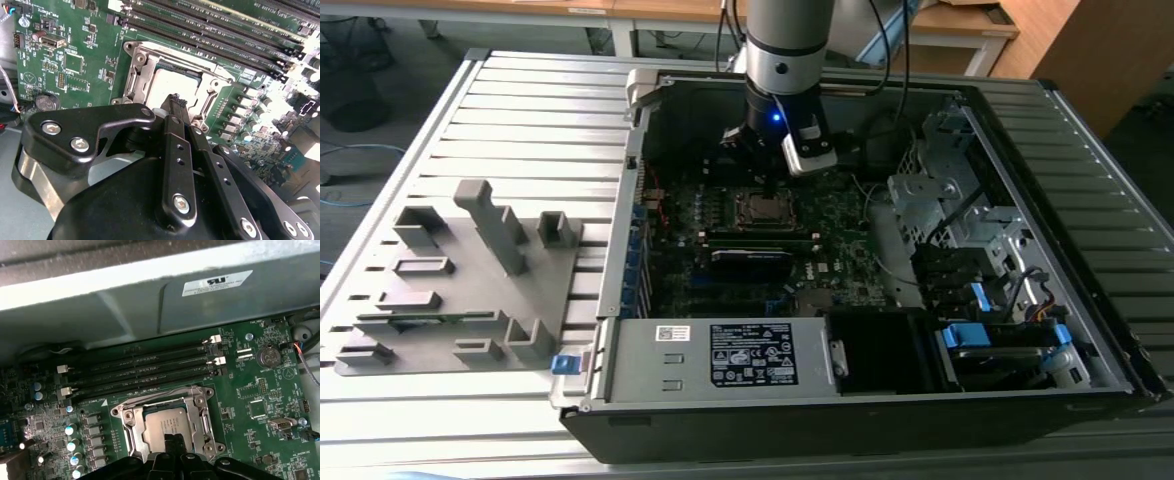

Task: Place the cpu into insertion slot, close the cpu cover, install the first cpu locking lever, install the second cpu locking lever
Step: 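Install the first cpu locking lever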

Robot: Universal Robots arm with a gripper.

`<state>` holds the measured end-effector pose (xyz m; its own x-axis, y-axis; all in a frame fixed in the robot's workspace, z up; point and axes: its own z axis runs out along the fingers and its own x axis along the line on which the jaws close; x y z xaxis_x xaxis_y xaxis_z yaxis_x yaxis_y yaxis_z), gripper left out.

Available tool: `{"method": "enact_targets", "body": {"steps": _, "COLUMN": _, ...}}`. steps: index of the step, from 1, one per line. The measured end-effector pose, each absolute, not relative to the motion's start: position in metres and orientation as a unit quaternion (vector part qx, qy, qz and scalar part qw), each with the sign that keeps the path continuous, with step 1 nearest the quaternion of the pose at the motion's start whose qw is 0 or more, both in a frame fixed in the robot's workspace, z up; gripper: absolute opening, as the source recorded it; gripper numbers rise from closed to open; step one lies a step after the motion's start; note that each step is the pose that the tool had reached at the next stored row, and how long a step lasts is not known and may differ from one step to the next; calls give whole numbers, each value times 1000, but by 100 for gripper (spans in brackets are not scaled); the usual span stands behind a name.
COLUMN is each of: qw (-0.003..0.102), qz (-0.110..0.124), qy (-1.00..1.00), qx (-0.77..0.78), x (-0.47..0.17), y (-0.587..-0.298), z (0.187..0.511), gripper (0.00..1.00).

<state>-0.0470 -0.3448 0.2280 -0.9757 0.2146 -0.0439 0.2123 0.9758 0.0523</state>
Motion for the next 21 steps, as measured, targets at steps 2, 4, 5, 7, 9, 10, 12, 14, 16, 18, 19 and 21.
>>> {"method": "enact_targets", "body": {"steps": 2, "qw": 25, "qz": 24, "qy": 994, "qx": 107, "x": -47, "y": -345, "z": 228, "gripper": 11}}
{"method": "enact_targets", "body": {"steps": 4, "qw": 25, "qz": 24, "qy": 994, "qx": 107, "x": -47, "y": -345, "z": 228, "gripper": 11}}
{"method": "enact_targets", "body": {"steps": 5, "qw": 25, "qz": 24, "qy": 994, "qx": 107, "x": -47, "y": -345, "z": 228, "gripper": 11}}
{"method": "enact_targets", "body": {"steps": 7, "qw": 24, "qz": 24, "qy": 994, "qx": 102, "x": -47, "y": -345, "z": 228, "gripper": 11}}
{"method": "enact_targets", "body": {"steps": 9, "qw": 24, "qz": 24, "qy": 994, "qx": 100, "x": -47, "y": -345, "z": 228, "gripper": 11}}
{"method": "enact_targets", "body": {"steps": 10, "qw": 24, "qz": 24, "qy": 994, "qx": 100, "x": -47, "y": -345, "z": 228, "gripper": 11}}
{"method": "enact_targets", "body": {"steps": 12, "qw": 24, "qz": 24, "qy": 994, "qx": 100, "x": -47, "y": -345, "z": 228, "gripper": 11}}
{"method": "enact_targets", "body": {"steps": 14, "qw": 24, "qz": 24, "qy": 994, "qx": 100, "x": -47, "y": -345, "z": 228, "gripper": 11}}
{"method": "enact_targets", "body": {"steps": 16, "qw": 24, "qz": 24, "qy": 994, "qx": 100, "x": -47, "y": -345, "z": 228, "gripper": 11}}
{"method": "enact_targets", "body": {"steps": 18, "qw": 24, "qz": 24, "qy": 995, "qx": 99, "x": -47, "y": -345, "z": 228, "gripper": 11}}
{"method": "enact_targets", "body": {"steps": 19, "qw": 24, "qz": 24, "qy": 995, "qx": 96, "x": -47, "y": -345, "z": 228, "gripper": 11}}
{"method": "enact_targets", "body": {"steps": 21, "qw": 24, "qz": 24, "qy": 995, "qx": 95, "x": -47, "y": -345, "z": 228, "gripper": 11}}
